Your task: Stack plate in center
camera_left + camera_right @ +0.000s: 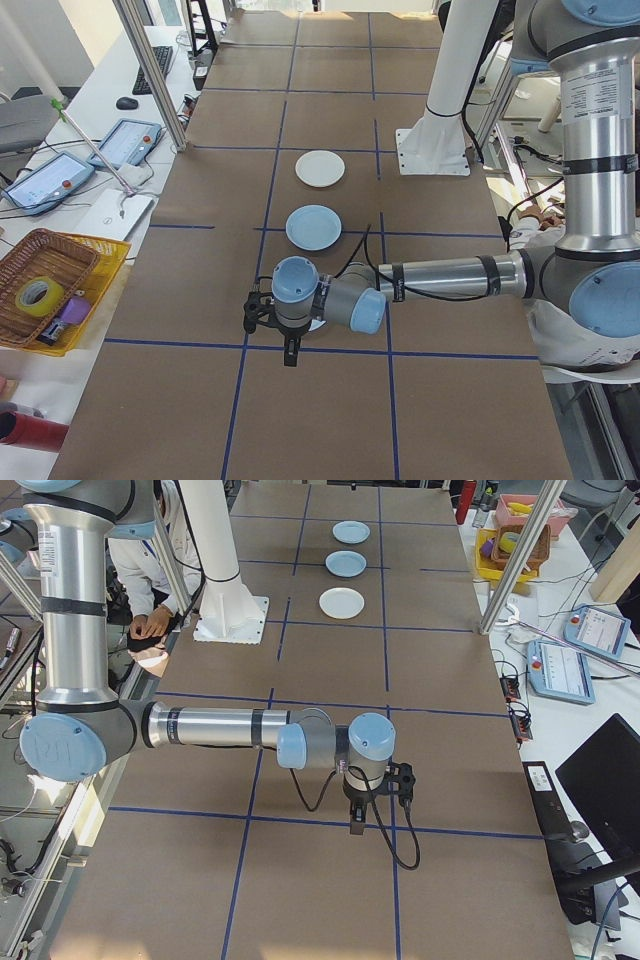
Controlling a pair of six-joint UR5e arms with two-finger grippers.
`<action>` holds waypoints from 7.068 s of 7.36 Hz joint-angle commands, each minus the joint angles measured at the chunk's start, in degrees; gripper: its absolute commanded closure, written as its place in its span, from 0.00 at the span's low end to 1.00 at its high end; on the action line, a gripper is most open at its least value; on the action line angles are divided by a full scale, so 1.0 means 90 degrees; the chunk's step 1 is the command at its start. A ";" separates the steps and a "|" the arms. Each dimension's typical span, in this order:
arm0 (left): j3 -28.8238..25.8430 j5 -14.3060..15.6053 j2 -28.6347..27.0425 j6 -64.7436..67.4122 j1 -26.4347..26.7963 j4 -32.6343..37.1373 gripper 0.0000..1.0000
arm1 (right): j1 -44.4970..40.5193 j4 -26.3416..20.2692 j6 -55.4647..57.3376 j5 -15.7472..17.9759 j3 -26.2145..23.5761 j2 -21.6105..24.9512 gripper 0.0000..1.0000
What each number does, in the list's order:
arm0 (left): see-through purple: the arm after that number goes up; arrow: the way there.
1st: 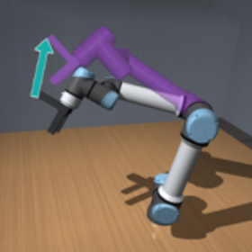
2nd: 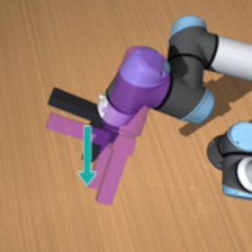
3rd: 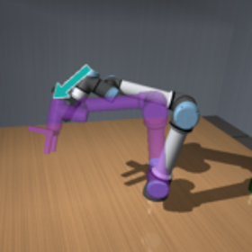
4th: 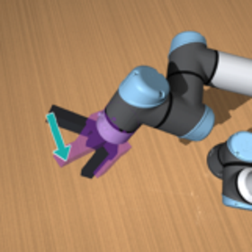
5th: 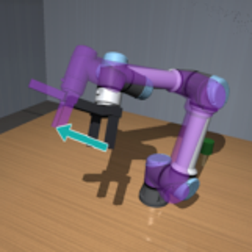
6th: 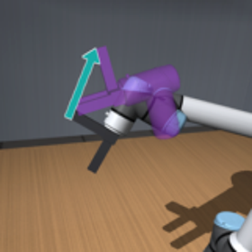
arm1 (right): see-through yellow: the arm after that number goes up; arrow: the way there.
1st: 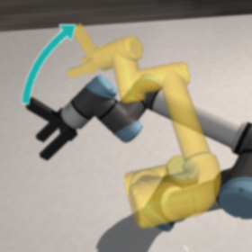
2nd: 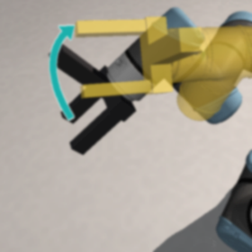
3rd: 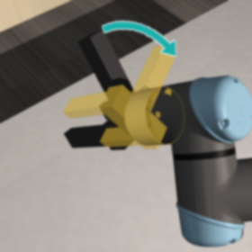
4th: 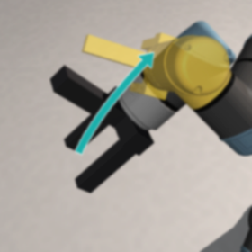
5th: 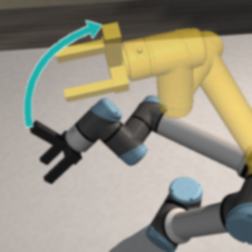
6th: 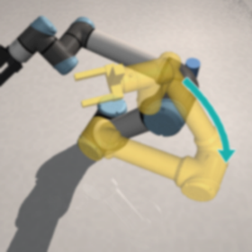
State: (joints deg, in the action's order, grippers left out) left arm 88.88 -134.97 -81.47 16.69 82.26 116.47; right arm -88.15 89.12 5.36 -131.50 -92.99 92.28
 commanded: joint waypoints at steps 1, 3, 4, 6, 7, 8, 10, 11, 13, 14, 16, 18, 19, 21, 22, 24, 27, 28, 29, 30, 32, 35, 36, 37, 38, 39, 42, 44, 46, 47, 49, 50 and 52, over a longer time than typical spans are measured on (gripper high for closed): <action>-0.0897 0.0016 0.0048 0.1915 -0.0912 0.2340 0.00 | 0.0000 0.0000 0.0000 -0.0008 0.0000 0.0000 0.00; -0.1417 0.0064 -0.0010 0.3257 -0.1666 0.3753 0.00 | 0.0000 0.0000 0.0000 -0.0008 0.0000 0.0000 0.00; -0.1438 0.0084 -0.0020 0.3359 -0.1766 0.3777 0.00 | 0.0000 0.0000 -0.0010 0.0001 0.0000 0.0000 0.00; -0.1555 0.0075 -0.0059 0.3380 -0.1806 0.3767 0.05 | 0.0000 0.0000 0.0000 -0.0008 0.0000 0.0000 0.00; -0.1652 0.0065 -0.0204 0.3602 -0.1815 0.3767 0.12 | 0.0000 0.0000 0.0000 -0.0008 0.0000 0.0000 0.00; -0.1731 0.0055 -0.0273 0.3633 -0.1825 0.3767 0.30 | 0.0000 0.0000 0.0000 -0.0008 0.0000 0.0000 0.00; -0.1828 0.0055 -0.0274 0.3634 -0.1825 0.3767 0.43 | 0.0000 0.0000 -0.0010 0.0001 0.0000 0.0000 0.00; -0.1829 0.0055 -0.0274 0.3634 -0.1825 0.3767 0.43 | 0.0000 0.0000 0.0000 -0.0008 0.0000 0.0000 0.00; -0.1829 0.0026 -0.0274 0.3634 -0.1825 0.3767 0.86 | 0.0000 0.0000 0.0000 -0.0008 0.0000 0.0000 0.00; -0.1819 0.0026 -0.0274 0.3643 -0.1825 0.3767 1.00 | 0.0000 0.0000 0.0000 -0.0008 0.0000 0.0000 0.00; -0.1771 -0.0294 -0.0264 0.3614 -0.1825 0.3797 1.00 | 0.0000 0.0000 0.0000 -0.0008 0.0000 0.0000 0.00; -0.1276 -0.1445 -0.0206 0.3682 -0.1777 0.3777 1.00 | 0.0000 -0.0010 0.0000 -0.0008 0.0000 0.0000 0.00; -0.0789 -0.1459 -0.0177 0.4234 -0.1767 0.3738 1.00 | 0.0000 0.0000 -0.0010 0.0001 0.0000 0.0000 0.00; -0.0172 -0.1120 -0.0264 0.5443 -0.1825 0.3758 1.00 | 0.0000 0.0000 0.0000 -0.0008 0.0000 0.0000 0.00; 0.0044 -0.0672 -0.0274 0.5972 -0.2144 0.3767 1.00 | 0.0000 0.0000 0.0000 -0.0008 0.0000 0.0000 0.00; 0.0347 -0.0173 -0.0284 0.6735 -0.2750 0.3777 1.00 | 0.0000 0.0000 0.0000 -0.0008 0.0000 0.0000 0.00; 0.0378 0.0630 -0.0575 0.7665 -0.3532 0.3777 1.00 | 0.0000 0.0000 0.0000 0.0001 0.0000 0.0000 0.00; 0.0368 0.0631 -0.0606 0.7696 -0.3583 0.3777 1.00 | 0.0000 0.0000 0.0000 0.0001 0.0000 0.0000 0.00; 0.0339 0.0631 -0.0606 0.7696 -0.3660 0.3777 0.97 | 0.0000 0.0000 0.0000 -0.0008 0.0000 0.0000 0.00; 0.0339 0.0718 -0.0606 0.7686 -0.3719 0.3777 0.01 | 0.0000 0.0000 0.0000 0.0001 0.0000 0.0000 0.00; 0.0542 0.0612 -0.0674 0.7647 -0.3720 0.3748 0.00 | 0.0000 0.0000 0.0000 -0.0008 0.0000 0.0000 0.00; 0.0700 0.0299 -0.2065 0.7841 -0.3729 0.2261 0.00 | 0.0000 0.0000 0.0000 0.0001 0.0000 0.0000 0.00; 0.0720 0.0463 -0.2428 0.8374 -0.3913 0.2080 0.00 | 0.0000 0.0000 0.0000 -0.0008 0.0000 0.0000 0.00; 0.0700 0.1296 -0.2587 0.8621 -0.4370 0.2068 0.00 | 0.0000 0.0000 0.0000 -0.0008 0.0000 0.0000 0.00; 0.0700 0.1914 -0.2617 0.8943 -0.4780 0.2068 0.00 | 0.0000 -0.0010 0.0000 -0.0008 0.0000 0.0000 0.00; 0.0691 0.2442 -0.2695 0.9081 -0.5074 0.2049 0.00 | 0.0000 -0.0010 0.0000 -0.0008 0.0000 0.0000 0.00; 0.0603 0.3013 -0.2861 0.9122 -0.5769 0.2000 0.00 | 0.0000 0.0000 0.0000 0.0001 0.0000 0.0000 0.00; 0.0603 0.3063 -0.2920 0.9122 -0.5907 0.2000 0.08 | 0.0000 0.0000 0.0000 0.0001 0.0000 0.0000 0.00; 0.0593 0.3043 -0.2920 0.9064 -0.5907 0.2000 0.59 | 0.0000 0.0000 -0.0010 -0.0008 0.0000 0.0000 0.00; 0.0593 0.3005 -0.2930 0.9044 -0.5917 0.2000 0.74 | 0.0000 0.0000 0.0000 -0.0008 0.0000 0.0000 0.00; 0.0603 0.2733 -0.2959 0.9015 -0.5907 0.2009 1.00 | 0.0000 0.0000 -0.0010 -0.0008 0.0000 0.0000 0.00; 0.0612 0.2537 -0.2959 0.9005 -0.5907 0.2019 1.00 | 0.0000 0.0000 0.0000 -0.0008 0.0000 0.0000 0.00; 0.0807 0.2429 -0.2882 0.8519 -0.5617 0.2068 1.00 | 0.0000 0.0000 0.0000 0.0001 0.0000 0.0000 0.00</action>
State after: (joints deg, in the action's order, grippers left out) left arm 95.08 -112.11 -107.95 95.81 29.83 134.81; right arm -88.16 89.12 5.35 -131.52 -92.99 92.28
